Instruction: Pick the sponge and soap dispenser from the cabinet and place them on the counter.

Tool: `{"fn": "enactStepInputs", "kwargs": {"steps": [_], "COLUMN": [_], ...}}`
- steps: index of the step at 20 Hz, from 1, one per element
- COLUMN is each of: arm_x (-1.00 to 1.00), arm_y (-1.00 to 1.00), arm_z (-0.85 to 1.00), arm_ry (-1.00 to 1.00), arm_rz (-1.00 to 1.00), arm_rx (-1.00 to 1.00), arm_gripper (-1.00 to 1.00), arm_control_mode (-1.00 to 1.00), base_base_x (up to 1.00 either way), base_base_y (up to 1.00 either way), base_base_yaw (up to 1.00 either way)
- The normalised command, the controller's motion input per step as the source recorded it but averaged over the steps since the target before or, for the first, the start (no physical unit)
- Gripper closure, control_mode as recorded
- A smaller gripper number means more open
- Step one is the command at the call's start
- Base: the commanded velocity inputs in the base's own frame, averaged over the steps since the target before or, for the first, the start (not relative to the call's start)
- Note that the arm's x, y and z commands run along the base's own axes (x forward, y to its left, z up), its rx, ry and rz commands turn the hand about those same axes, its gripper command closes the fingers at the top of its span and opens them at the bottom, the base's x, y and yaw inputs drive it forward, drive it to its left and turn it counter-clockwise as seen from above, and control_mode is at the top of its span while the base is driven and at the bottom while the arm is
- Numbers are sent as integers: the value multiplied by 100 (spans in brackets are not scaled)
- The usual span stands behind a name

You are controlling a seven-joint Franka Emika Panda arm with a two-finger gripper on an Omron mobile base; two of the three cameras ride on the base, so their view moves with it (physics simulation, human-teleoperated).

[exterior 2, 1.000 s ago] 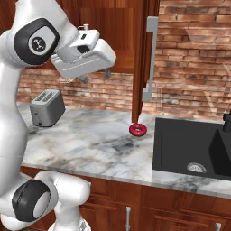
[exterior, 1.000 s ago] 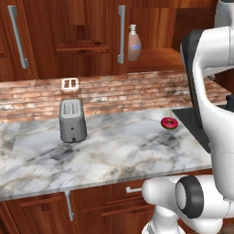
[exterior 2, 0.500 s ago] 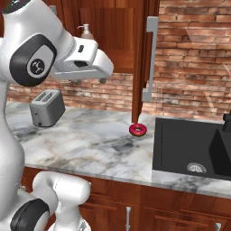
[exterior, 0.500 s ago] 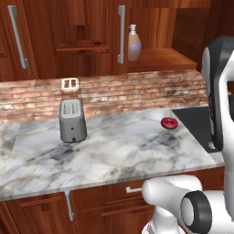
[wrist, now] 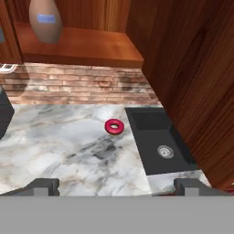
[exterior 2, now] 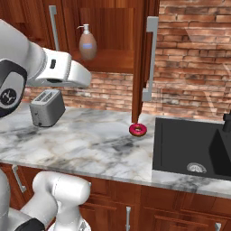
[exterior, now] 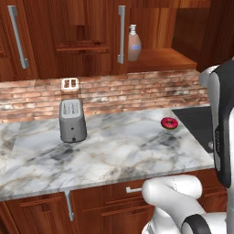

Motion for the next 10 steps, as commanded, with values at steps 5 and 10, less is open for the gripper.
{"fn": "enactStepInputs", "kwargs": {"steps": [5,10], "arm_x": [-20,-7], "arm_y": [26,23], "arm_z": [0,0], "arm_ry": [-16,-17], "arm_rz": [12,11], "arm_rx": [6,6], "arm_gripper": [-100,-100], "arm_control_mode": [-100,-100], "base_base_x": [0,0], "base_base_y": [0,0], "base_base_yaw": [0,0]}}
